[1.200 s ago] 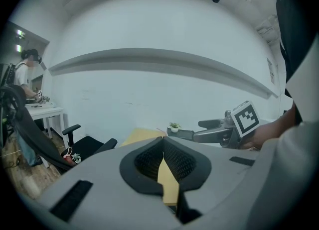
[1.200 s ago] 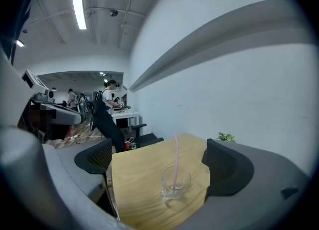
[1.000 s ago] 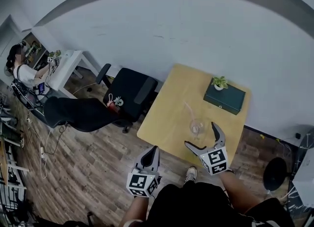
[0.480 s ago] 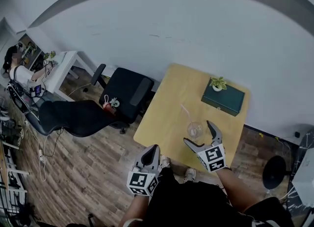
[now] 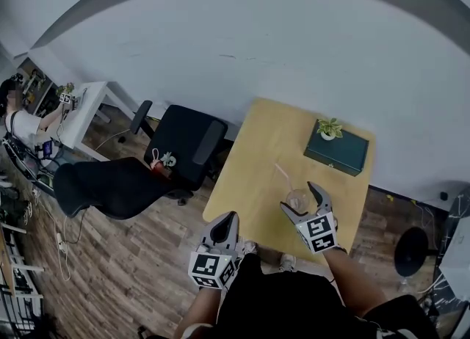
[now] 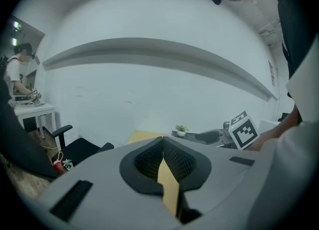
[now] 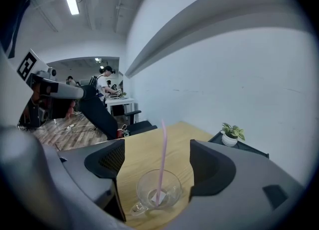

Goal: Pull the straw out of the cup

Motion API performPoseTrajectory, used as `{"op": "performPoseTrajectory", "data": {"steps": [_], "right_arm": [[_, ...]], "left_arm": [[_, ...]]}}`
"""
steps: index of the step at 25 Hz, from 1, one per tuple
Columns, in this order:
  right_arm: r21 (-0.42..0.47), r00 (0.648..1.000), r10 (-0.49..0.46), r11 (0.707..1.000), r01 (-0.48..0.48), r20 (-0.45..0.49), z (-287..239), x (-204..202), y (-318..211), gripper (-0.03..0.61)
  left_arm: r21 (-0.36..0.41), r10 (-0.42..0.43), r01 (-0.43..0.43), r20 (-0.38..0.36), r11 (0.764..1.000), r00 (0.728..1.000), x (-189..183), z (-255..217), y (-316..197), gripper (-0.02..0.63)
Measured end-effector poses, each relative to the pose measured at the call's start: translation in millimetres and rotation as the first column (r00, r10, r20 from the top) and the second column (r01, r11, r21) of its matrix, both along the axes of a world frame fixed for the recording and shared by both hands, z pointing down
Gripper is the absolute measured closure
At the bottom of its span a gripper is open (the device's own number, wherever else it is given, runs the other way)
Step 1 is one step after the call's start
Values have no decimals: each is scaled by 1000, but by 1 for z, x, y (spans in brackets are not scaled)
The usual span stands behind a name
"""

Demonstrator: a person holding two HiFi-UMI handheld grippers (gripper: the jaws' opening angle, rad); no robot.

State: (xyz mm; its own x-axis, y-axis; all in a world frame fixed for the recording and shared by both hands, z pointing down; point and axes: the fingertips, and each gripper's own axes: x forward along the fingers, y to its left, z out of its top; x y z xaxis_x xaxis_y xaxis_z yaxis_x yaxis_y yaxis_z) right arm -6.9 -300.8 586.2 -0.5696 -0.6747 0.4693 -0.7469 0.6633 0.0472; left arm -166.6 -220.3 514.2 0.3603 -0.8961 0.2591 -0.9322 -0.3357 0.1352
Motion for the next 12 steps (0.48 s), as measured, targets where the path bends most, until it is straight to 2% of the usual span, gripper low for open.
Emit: {"op": "performPoseTrajectory", "data": {"steps": [4, 12], "right_arm": [[-12, 1000, 25, 1000, -25, -3, 5, -3, -10, 181], [-64, 997, 67, 995, -70, -37, 26, 0, -23, 296]], "left_arm": [[-12, 12, -12, 3, 1000, 1000, -12, 3, -11, 595], [-6, 34, -34, 2, 999, 999, -22, 1, -27, 595]]}}
